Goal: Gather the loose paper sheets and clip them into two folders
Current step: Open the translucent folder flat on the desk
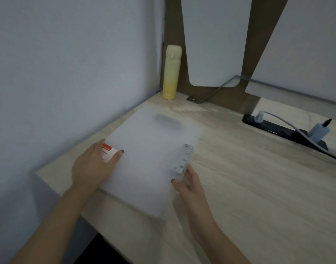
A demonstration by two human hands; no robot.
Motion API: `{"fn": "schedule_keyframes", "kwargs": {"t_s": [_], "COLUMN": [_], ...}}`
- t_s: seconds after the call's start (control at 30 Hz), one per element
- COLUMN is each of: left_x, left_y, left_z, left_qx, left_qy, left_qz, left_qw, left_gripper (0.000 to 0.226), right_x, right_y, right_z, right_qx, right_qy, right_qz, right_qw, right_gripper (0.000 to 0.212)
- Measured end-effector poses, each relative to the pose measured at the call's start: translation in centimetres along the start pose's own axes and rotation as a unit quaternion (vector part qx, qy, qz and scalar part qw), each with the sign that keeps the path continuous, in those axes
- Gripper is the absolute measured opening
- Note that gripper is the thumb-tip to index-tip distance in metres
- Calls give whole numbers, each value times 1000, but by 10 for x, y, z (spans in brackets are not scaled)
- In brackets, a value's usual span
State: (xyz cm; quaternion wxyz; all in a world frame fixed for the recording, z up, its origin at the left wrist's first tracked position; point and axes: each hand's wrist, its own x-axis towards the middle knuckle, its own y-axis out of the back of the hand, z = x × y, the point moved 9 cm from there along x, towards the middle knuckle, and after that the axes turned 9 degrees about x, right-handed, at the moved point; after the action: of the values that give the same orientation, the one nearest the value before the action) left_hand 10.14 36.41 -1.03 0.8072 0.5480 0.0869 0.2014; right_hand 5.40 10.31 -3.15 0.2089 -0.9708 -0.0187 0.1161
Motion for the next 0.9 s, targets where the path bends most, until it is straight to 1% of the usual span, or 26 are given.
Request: {"fn": "schedule_keyframes", "kwargs": {"t_s": [0.1, 0.17, 0.27, 0.37, 0.4, 0.5, 0.57, 0.6, 0.7, 0.73, 0.83, 0.9], "left_x": [-24, -42, -67, -92, -103, -136, -155, -167, -188, -196, -214, -224], "left_y": [-7, -17, -33, -47, -54, -79, -94, -100, -110, -113, -113, -112], "left_z": [22, 43, 79, 117, 133, 175, 194, 208, 230, 239, 251, 255], "left_qx": [-21, -49, -98, -131, -134, -132, -140, -138, -131, -124, -129, -127], "left_qy": [-27, -45, -81, -125, -147, -219, -244, -257, -281, -288, -294, -298], "left_qz": [-22, -54, -92, -108, -121, -164, -189, -197, -197, -198, -186, -173], "left_qw": [999, 996, 988, 978, 972, 953, 941, 936, 930, 929, 929, 930], "left_gripper": [68, 66, 63, 60, 62, 76, 87, 87, 67, 63, 64, 60], "right_x": [-15, -26, -47, -71, -81, -107, -122, -134, -155, -165, -181, -192], "right_y": [20, 45, 93, 143, 164, 219, 248, 262, 282, 287, 287, 285], "right_z": [-11, -20, -37, -58, -64, -67, -64, -65, -69, -73, -87, -96], "right_qx": [28, 36, 14, -10, -14, -53, -71, -74, -74, -63, -58, -64], "right_qy": [16, 29, 48, 75, 82, 74, 67, 64, 63, 68, 71, 72], "right_qz": [37, 73, 140, 195, 214, 261, 285, 304, 345, 358, 364, 374], "right_qw": [999, 996, 989, 978, 973, 961, 954, 948, 934, 929, 927, 922], "right_gripper": [52, 53, 55, 59, 60, 63, 64, 63, 59, 57, 54, 53]}}
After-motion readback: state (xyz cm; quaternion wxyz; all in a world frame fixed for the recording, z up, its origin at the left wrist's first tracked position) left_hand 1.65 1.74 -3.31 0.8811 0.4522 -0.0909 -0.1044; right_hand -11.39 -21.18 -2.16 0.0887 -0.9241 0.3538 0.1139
